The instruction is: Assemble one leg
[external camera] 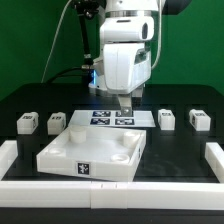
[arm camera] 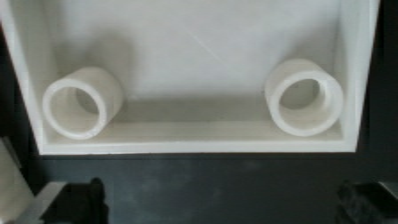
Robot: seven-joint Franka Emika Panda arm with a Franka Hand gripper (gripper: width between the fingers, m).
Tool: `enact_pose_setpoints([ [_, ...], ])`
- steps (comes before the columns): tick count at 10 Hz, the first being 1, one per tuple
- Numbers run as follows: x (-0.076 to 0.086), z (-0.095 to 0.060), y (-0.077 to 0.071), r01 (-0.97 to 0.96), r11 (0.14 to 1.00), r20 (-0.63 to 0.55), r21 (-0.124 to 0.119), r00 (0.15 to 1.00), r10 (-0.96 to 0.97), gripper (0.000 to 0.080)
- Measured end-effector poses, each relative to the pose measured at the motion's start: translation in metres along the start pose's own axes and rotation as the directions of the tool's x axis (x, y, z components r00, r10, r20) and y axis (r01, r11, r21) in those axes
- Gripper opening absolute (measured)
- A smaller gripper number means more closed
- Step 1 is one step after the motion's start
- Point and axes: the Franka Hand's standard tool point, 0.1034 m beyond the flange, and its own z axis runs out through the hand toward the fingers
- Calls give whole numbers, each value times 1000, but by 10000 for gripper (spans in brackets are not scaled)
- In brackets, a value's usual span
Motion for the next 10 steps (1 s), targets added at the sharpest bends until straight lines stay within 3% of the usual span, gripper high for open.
enact_pose_setpoints([
  [3,-5,8,-9,-50,999,4,11,999,50,650],
  [4,-10,17,-24,-43,999,-6,-7,999,43,650],
  [5,-23,32,-46,-50,999,0,13,999,50,650],
  [7,-47,57,-64,-47,998,0,31,999,47,650],
  [8,-59,66,-65,-49,998,-1,34,999,49,650],
  [10,-69,71,-63,-68,997,0,38,998,68,650],
])
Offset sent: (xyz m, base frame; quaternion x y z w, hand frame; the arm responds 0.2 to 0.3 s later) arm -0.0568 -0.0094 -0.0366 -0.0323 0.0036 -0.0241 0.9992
